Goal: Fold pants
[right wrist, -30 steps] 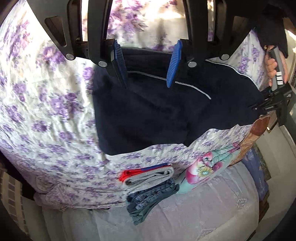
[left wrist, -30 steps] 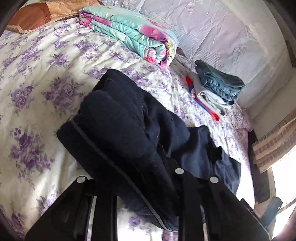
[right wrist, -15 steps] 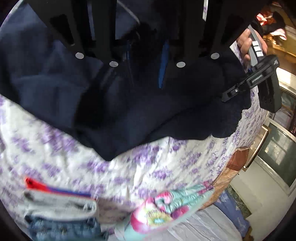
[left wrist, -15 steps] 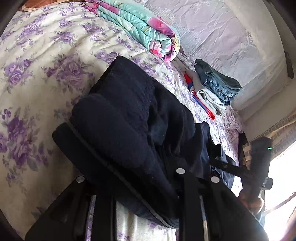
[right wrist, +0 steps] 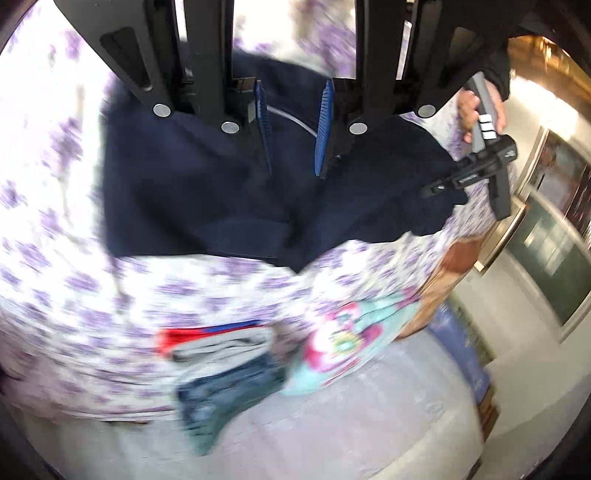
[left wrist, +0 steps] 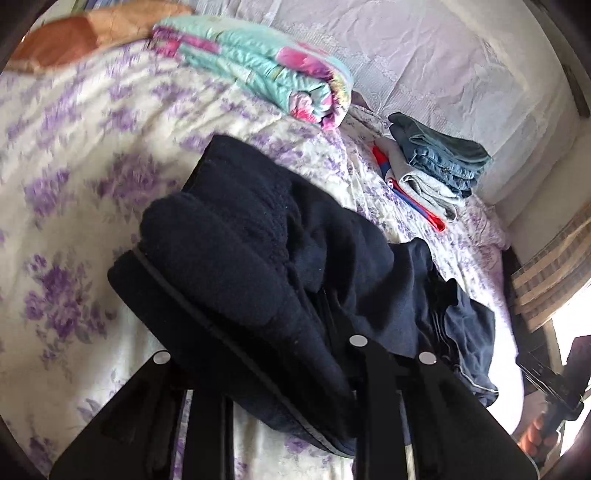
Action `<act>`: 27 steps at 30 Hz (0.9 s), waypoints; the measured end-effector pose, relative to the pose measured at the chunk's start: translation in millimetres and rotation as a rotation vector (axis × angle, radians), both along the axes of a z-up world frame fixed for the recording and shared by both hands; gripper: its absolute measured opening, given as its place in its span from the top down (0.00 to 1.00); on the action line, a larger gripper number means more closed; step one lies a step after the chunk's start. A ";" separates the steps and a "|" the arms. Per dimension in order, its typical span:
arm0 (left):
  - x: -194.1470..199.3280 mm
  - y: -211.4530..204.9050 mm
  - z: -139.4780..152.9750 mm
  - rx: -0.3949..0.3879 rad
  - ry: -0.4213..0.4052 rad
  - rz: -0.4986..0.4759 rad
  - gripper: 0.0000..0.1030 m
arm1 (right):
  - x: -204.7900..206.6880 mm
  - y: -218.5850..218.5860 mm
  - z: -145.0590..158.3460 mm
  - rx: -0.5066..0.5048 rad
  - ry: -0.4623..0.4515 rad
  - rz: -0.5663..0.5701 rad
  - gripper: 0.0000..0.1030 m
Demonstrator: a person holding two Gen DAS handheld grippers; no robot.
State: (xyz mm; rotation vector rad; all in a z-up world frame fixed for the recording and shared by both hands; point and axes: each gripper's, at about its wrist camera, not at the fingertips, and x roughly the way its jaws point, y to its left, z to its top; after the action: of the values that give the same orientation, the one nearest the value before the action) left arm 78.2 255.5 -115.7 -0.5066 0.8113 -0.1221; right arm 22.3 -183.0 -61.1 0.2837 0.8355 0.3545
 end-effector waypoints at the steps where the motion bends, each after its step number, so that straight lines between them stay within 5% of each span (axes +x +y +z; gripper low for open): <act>1: -1.0 -5.6 8.0 0.027 -0.011 0.000 0.81 | -8.7 -13.5 -3.1 -0.001 -0.001 -0.050 0.76; 8: -6.6 -73.7 79.3 0.239 -0.144 -0.098 0.82 | -55.0 -101.8 -21.7 0.102 0.004 -0.261 0.75; 14: -8.7 -186.6 127.5 0.349 -0.275 -0.372 0.84 | -75.6 -124.4 -19.9 0.137 -0.046 -0.283 0.75; 17: -11.3 -262.9 114.8 0.385 -0.259 -0.579 0.84 | -84.1 -125.9 -19.7 0.138 -0.051 -0.288 0.75; 19: -5.8 -305.8 87.5 0.401 -0.175 -0.690 0.80 | -86.4 -127.9 -23.7 0.136 -0.039 -0.293 0.74; 20: 2.3 -327.9 65.2 0.406 -0.101 -0.743 0.62 | -85.1 -127.8 -27.2 0.135 -0.027 -0.297 0.74; 23: 22.3 -361.2 9.3 0.455 0.051 -0.774 0.53 | -79.0 -125.8 -39.6 0.132 0.017 -0.303 0.74; 27: 0.9 -354.5 29.9 0.515 -0.030 -0.744 0.52 | -75.2 -124.7 -44.8 0.122 0.037 -0.300 0.74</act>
State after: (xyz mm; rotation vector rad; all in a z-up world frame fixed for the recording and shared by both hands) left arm 79.2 -99.0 -85.8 0.3008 0.9302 -0.5868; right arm -52.8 -307.7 -105.9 0.5238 0.7952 0.1195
